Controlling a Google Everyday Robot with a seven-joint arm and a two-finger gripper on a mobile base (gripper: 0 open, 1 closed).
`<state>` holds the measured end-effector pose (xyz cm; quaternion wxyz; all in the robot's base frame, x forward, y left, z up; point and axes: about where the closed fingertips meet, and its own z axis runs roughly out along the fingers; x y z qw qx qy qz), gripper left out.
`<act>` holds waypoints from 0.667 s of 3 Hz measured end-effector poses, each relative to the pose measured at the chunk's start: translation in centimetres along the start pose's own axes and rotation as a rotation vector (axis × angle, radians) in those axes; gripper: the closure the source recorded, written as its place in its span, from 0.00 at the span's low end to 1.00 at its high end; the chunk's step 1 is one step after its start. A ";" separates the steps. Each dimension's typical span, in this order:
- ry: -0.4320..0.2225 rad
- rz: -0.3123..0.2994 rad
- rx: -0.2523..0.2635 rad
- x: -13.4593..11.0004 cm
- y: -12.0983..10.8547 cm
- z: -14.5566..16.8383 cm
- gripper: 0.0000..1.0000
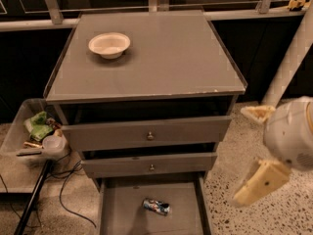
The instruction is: Pick redbull can from bottom drawer and place on counter
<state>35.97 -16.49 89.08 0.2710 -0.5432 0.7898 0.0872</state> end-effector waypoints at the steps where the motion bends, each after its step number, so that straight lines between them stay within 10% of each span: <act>1: -0.027 -0.017 0.045 0.6 2.6 3.9 0.00; 2: 0.007 -0.053 0.070 1.2 2.5 9.0 0.00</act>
Offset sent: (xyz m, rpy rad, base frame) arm 0.0290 0.0481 -0.1497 -0.1573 -0.0865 0.0018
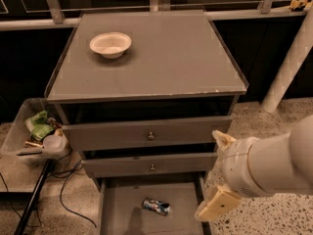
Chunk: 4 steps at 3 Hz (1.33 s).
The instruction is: Pick redbull can from bottom drawer and place on counter
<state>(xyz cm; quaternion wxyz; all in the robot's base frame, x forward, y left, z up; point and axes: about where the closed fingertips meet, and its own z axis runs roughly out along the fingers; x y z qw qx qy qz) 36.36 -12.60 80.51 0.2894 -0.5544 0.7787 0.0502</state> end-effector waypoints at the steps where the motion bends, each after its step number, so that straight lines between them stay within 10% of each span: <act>1: 0.020 -0.010 0.034 0.5 -0.7 0.6 0.00; 4: 0.086 -0.063 0.051 4.5 -0.4 4.4 0.00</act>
Offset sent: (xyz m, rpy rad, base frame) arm 0.0079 -0.0048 -0.0067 -0.0323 -0.0259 -0.0145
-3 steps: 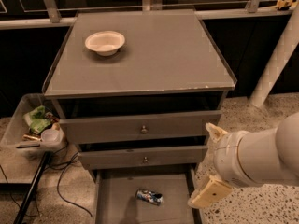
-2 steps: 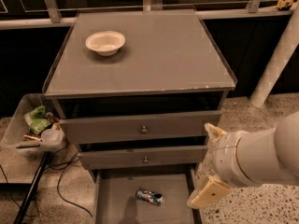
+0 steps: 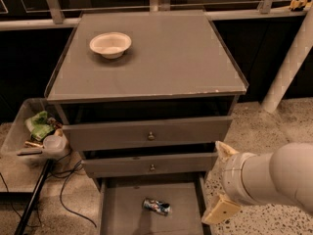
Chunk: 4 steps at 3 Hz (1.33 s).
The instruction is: Pick redbull can from bottom drawer and place on counter
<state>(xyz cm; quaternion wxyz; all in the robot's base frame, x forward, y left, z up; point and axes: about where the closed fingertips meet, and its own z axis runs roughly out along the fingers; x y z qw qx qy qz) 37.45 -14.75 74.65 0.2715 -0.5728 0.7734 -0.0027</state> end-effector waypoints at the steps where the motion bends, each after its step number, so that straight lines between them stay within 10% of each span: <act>1: -0.034 0.009 0.033 3.9 -1.9 3.2 0.00; 3: -0.144 -0.095 -0.028 11.9 -10.1 10.8 0.00; 4: -0.143 -0.095 -0.027 11.9 -10.0 10.7 0.00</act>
Offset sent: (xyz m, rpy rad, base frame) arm 0.1134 -0.1325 -0.1337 0.0461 -0.0695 0.1657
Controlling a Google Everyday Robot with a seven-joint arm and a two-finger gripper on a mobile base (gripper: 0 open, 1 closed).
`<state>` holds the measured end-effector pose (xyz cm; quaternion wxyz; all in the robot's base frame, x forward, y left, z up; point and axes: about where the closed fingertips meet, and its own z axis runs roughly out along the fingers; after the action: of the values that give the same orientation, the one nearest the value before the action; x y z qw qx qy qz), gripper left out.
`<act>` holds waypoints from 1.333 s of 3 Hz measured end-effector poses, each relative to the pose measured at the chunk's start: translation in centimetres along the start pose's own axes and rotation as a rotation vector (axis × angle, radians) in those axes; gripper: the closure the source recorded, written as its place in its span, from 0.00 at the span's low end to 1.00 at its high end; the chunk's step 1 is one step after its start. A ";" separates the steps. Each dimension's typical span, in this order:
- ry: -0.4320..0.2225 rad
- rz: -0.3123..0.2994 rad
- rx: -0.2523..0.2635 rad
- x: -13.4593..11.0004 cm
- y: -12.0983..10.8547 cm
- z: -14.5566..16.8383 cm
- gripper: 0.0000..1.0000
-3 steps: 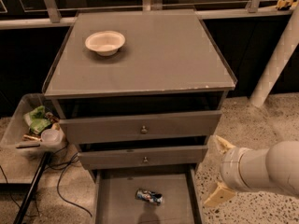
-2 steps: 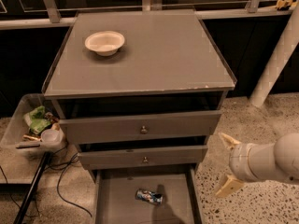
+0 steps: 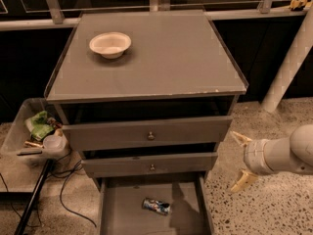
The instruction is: Pick redbull can from bottom drawer and place on counter
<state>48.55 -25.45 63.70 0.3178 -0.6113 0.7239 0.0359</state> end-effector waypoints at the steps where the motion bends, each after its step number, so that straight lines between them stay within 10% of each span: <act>1: 0.002 0.002 -0.018 0.1 0.4 0.9 0.00; 4: 0.055 0.054 -0.046 2.6 7.2 10.2 0.00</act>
Offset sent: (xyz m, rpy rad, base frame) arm -0.0298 0.0573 -0.1093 -0.0251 0.1343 0.0442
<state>46.17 -21.38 51.85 0.2827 -0.5996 0.7474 0.0443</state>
